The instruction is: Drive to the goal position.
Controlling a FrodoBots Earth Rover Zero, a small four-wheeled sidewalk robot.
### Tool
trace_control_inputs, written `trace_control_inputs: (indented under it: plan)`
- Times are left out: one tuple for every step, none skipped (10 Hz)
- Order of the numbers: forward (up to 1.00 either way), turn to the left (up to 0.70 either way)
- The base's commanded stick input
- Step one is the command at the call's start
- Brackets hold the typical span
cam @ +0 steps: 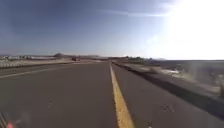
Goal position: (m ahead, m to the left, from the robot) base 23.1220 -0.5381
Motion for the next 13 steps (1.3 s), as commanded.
trace_control_inputs:
  plan:
    - [0.70, 0.00]
    - [0.70, 0.00]
    - [0.70, 0.00]
    - [0.70, 0.00]
    - [0.70, 0.00]
    - [0.70, 0.00]
    - [0.70, 0.00]
    - [0.70, 0.00]
    - [0.70, 0.00]
    - [0.70, 0.00]
    - [0.70, 0.00]
    - [0.70, 0.00]
    - [0.70, 0.00]
